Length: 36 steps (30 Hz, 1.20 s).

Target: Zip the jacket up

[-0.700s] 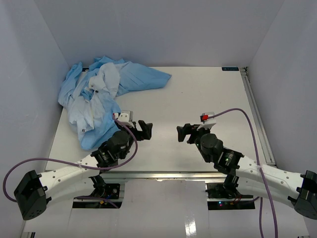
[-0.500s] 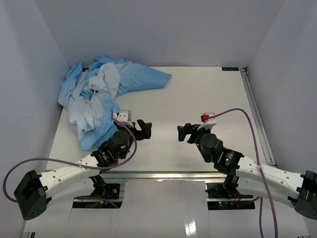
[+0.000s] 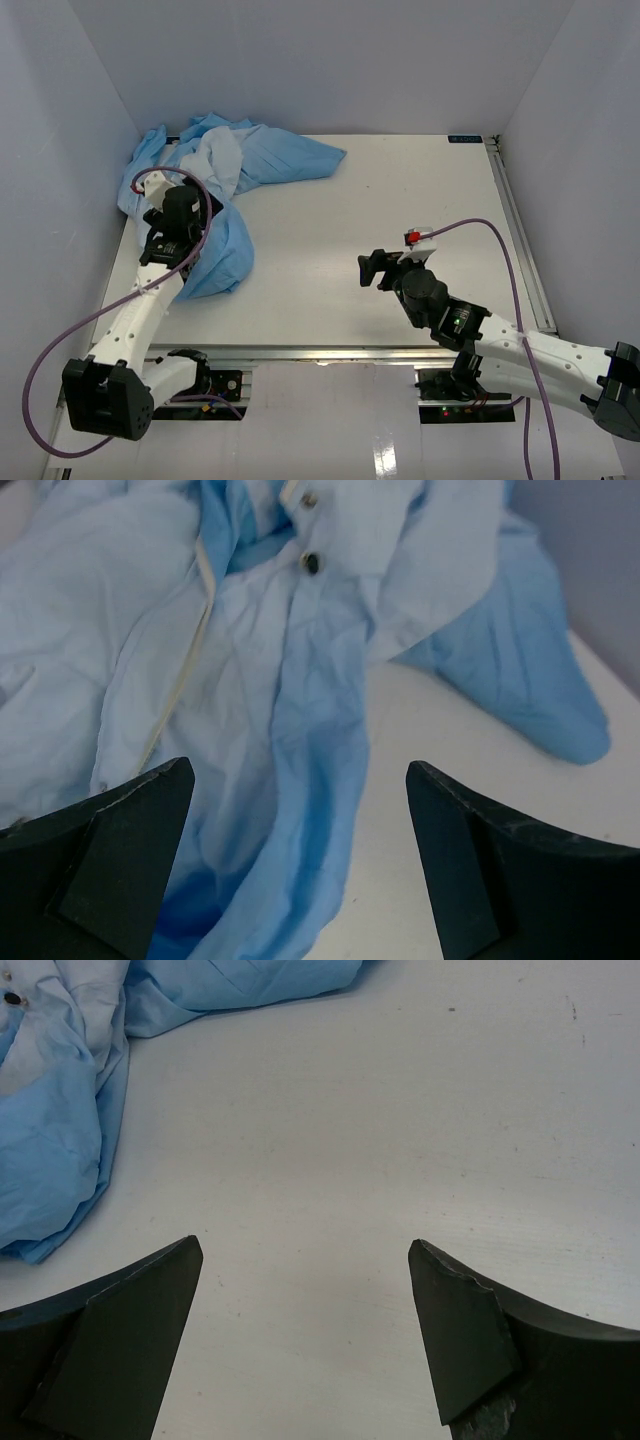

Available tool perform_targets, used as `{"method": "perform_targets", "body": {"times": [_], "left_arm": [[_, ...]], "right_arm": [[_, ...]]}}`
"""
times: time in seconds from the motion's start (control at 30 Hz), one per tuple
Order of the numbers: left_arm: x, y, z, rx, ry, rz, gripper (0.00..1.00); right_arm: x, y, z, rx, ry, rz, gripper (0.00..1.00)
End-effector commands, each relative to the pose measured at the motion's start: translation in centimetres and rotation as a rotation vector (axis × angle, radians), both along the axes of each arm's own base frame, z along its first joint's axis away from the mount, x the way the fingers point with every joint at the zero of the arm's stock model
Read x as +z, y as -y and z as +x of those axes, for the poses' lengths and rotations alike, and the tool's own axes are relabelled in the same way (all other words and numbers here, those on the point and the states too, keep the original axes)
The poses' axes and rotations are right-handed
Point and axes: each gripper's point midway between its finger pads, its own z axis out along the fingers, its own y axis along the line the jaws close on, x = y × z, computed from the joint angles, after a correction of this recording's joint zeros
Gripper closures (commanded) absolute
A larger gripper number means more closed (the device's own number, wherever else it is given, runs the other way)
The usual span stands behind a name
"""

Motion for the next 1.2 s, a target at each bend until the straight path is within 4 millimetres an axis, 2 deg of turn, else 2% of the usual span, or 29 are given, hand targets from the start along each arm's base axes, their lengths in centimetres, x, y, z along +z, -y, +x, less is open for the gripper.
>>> {"method": "perform_targets", "body": {"times": [0.0, 0.1, 0.2, 0.23, 0.3, 0.37, 0.4, 0.5, 0.7, 0.73, 0.77, 0.83, 0.9, 0.93, 0.97, 1.03, 1.1, 1.17], "left_arm": [[-9.0, 1.0, -3.9, -0.070, -0.348, -0.061, 0.02], [-11.1, 1.7, -4.8, -0.104, -0.404, -0.082, 0.03], [-12.6, 3.2, -5.0, -0.178, -0.438, -0.122, 0.09], [-13.0, 4.4, -5.0, -0.234, -0.438, -0.164, 0.19], [-13.1, 8.2, -5.4, -0.412, -0.425, -0.290, 0.46], [-11.8, 12.2, -5.5, -0.555, -0.364, -0.350, 0.86], [-11.0, 13.9, -5.7, -0.615, -0.335, -0.366, 1.00], [-7.3, 18.5, -4.0, -0.735, -0.243, -0.388, 1.00], [2.2, 32.1, 1.4, -1.034, -0.077, -0.478, 1.00], [4.0, 34.4, 2.2, -1.098, -0.055, -0.504, 0.97], [5.5, 36.3, 2.7, -1.156, -0.038, -0.527, 0.88], [6.9, 38.5, 3.4, -1.237, -0.050, -0.551, 0.46], [7.3, 38.0, 5.3, -1.226, -0.046, -0.468, 0.12], [8.2, 37.1, 5.6, -1.205, -0.053, -0.426, 0.06], [9.0, 35.6, 6.3, -1.171, -0.017, -0.354, 0.03], [7.8, 31.8, 7.2, -1.077, -0.052, -0.289, 0.02], [6.7, 27.1, 7.6, -0.958, -0.073, -0.270, 0.02], [3.8, 20.9, 7.4, -0.788, -0.128, -0.286, 0.02]], "right_arm": [[2.8, -0.6, 0.3, -0.012, 0.027, 0.078, 0.10], [3.1, -0.2, 0.3, -0.020, 0.034, 0.087, 0.10], [3.3, 0.3, 0.4, -0.041, 0.045, 0.087, 0.10], [3.5, 0.4, 0.4, -0.045, 0.048, 0.090, 0.10], [3.5, 0.5, 0.4, -0.048, 0.050, 0.091, 0.10], [3.7, 0.3, 0.3, -0.037, 0.050, 0.098, 0.10], [3.8, 0.1, 0.3, -0.030, 0.050, 0.103, 0.10], [4.6, -0.1, 0.3, -0.018, 0.062, 0.113, 0.10], [6.4, -0.3, 0.5, -0.038, 0.045, 0.145, 0.09], [6.4, -0.2, 0.4, -0.044, 0.036, 0.161, 0.09], [6.3, -0.1, 0.4, -0.053, 0.028, 0.177, 0.09], [5.8, 0.3, 0.5, -0.078, 0.024, 0.187, 0.09], [5.0, 0.8, 0.6, -0.106, 0.019, 0.166, 0.09], [4.6, 1.0, 0.8, -0.122, 0.015, 0.156, 0.09], [4.2, 1.1, 0.7, -0.126, 0.000, 0.155, 0.09], [3.2, 0.8, 0.6, -0.123, -0.029, 0.154, 0.08], [2.5, -0.1, 0.5, -0.110, -0.062, 0.198, 0.08], [0.6, -1.3, 0.3, -0.087, -0.112, 0.227, 0.08]]}}
